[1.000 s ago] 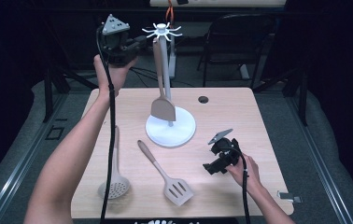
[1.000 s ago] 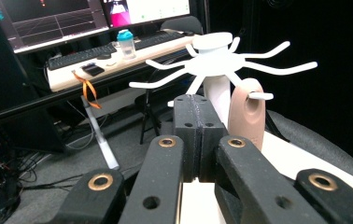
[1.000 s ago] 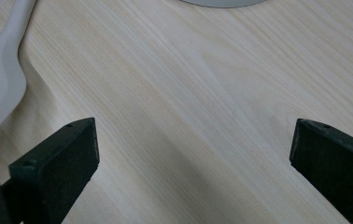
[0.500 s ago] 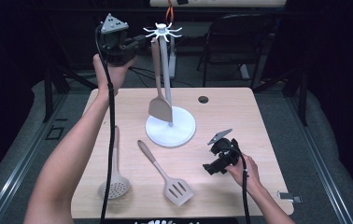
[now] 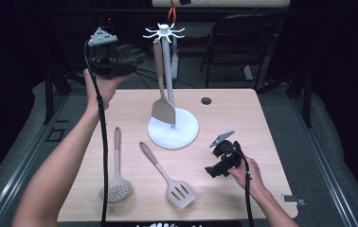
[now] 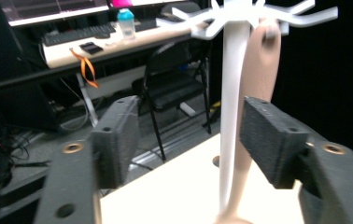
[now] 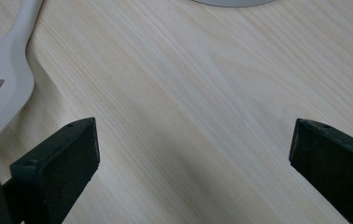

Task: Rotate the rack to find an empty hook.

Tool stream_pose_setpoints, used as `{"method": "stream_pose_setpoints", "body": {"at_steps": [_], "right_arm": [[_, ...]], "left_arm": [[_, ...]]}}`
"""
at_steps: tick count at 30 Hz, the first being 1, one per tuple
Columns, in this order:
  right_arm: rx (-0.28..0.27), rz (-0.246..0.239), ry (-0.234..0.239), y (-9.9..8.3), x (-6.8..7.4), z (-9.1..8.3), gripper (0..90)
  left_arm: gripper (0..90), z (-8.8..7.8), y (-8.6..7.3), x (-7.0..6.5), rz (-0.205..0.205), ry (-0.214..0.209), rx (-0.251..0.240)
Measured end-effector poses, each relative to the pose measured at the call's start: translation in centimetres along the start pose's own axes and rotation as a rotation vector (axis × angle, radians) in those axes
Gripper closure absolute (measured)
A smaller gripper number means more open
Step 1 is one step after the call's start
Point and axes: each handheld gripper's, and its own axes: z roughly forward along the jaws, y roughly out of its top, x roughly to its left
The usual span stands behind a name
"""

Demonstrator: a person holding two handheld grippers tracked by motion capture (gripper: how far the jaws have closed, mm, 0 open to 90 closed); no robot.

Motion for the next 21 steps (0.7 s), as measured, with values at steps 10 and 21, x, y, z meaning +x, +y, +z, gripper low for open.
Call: {"method": "stream_pose_setpoints", "body": {"at_steps": [10,21], "right_arm": [[-0.008,0.002,0.012,0.0,0.3,0.1,1.4],[-0.009,0.001,0.033,0.1,0.6,0.4,1.4]], "left_arm": [[16.5,-0.5,-5.5,0.2,-0.029,-0.002,0.088],[13.4,-0.5,-14.1,-0.2,-0.108,-0.008,0.213]]}}
